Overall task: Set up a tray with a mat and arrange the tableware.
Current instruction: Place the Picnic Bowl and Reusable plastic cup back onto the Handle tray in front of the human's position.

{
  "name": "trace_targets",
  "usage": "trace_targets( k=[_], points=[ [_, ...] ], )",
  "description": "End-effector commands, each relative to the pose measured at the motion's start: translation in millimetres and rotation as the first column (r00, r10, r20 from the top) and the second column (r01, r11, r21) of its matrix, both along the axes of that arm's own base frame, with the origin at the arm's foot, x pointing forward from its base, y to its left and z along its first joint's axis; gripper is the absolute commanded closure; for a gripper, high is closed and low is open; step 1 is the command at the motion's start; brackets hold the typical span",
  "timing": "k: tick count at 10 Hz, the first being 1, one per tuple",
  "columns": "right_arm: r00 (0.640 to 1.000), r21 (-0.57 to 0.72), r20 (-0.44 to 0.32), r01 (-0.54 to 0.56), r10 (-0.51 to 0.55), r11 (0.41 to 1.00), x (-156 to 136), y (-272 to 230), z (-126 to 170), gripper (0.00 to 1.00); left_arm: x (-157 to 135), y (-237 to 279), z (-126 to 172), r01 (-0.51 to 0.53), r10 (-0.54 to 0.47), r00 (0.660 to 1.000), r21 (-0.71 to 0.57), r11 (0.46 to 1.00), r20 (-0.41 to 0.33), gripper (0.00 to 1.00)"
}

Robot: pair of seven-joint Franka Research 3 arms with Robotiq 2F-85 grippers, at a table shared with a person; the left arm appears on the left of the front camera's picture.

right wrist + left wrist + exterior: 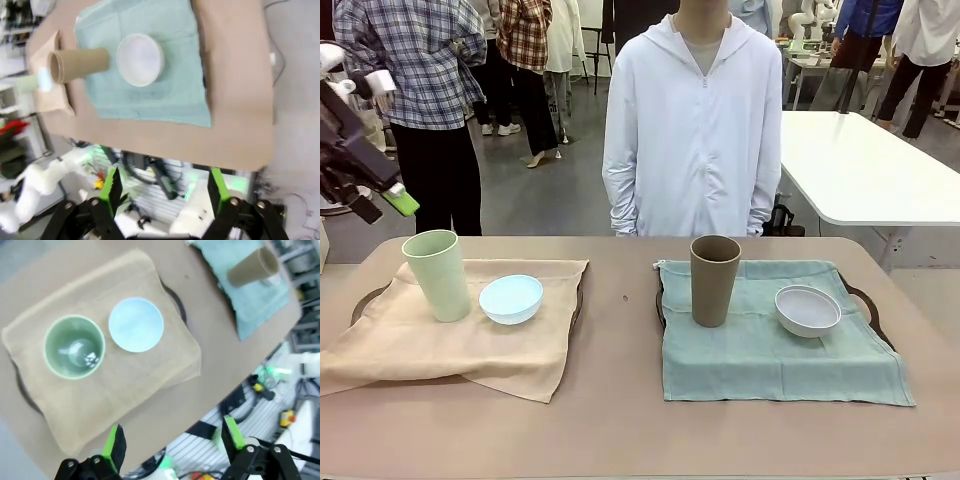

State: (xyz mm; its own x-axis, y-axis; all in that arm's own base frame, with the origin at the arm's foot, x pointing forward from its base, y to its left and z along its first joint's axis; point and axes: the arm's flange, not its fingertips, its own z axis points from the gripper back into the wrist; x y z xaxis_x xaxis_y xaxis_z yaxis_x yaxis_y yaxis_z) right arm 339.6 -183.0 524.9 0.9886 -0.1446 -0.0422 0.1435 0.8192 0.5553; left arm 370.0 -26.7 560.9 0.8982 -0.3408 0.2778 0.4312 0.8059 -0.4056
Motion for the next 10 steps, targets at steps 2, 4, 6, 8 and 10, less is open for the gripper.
trace_targets(
  k=[2,4,6,8,10],
  points=[
    [0.999,0.339,-0.031,0.018,-0.008,0.941,4,-75,-19,0.11,11,87,-18,-0.050,0.006,0.992,-0.345,0.937,-0.129,0.00],
    [0.998,0.458,-0.056,0.056,-0.033,0.887,1,-103,-37,0.11,15,126,-40,-0.092,0.008,0.986,-0.518,0.850,-0.164,0.00],
    [0.994,0.542,-0.070,0.112,-0.089,0.833,-6,-126,-50,0.11,16,172,-52,-0.132,0.029,0.986,-0.648,0.750,-0.166,0.00],
    [0.987,0.599,-0.059,0.154,-0.149,0.786,-20,-142,-59,0.11,9,206,-57,-0.210,0.121,0.977,-0.703,0.680,-0.174,0.00],
    [0.984,0.627,-0.057,0.166,-0.168,0.761,-29,-151,-67,0.11,8,220,-58,-0.229,0.126,0.973,-0.705,0.671,-0.196,0.00]
  ],
)
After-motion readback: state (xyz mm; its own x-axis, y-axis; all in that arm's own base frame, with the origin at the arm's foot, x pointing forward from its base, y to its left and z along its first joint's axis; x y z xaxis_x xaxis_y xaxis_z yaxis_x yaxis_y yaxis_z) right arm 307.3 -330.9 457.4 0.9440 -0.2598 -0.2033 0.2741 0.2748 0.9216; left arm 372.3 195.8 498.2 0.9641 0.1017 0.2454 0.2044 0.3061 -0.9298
